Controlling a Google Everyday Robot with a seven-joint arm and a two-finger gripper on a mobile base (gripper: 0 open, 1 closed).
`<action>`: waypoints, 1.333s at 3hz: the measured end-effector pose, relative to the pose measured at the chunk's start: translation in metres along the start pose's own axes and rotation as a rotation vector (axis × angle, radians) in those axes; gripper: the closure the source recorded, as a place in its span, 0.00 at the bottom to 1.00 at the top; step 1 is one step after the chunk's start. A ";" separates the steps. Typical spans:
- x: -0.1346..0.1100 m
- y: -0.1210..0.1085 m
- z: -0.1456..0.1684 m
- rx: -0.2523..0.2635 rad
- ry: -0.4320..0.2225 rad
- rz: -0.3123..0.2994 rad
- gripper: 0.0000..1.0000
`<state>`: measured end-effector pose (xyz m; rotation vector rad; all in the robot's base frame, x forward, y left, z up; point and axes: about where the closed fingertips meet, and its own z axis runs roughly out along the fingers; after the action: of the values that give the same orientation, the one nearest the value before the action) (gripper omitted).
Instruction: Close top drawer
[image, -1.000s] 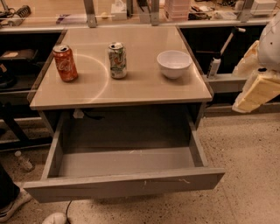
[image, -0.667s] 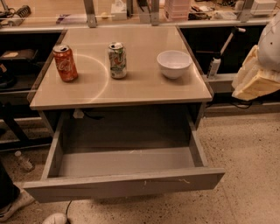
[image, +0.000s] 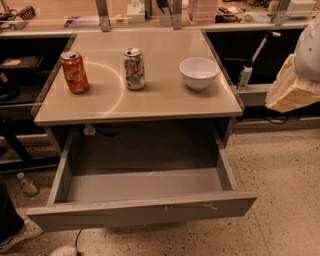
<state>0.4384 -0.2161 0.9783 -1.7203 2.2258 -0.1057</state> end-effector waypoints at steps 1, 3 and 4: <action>0.000 0.000 0.000 0.000 0.000 0.000 1.00; 0.035 0.068 0.063 -0.095 0.050 0.092 1.00; 0.051 0.114 0.116 -0.208 0.068 0.133 1.00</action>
Offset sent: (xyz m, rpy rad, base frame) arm -0.0635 -0.0157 -0.0926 -0.0237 0.1180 -0.1058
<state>0.3562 -0.2177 0.8289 -1.6860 2.4693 0.1033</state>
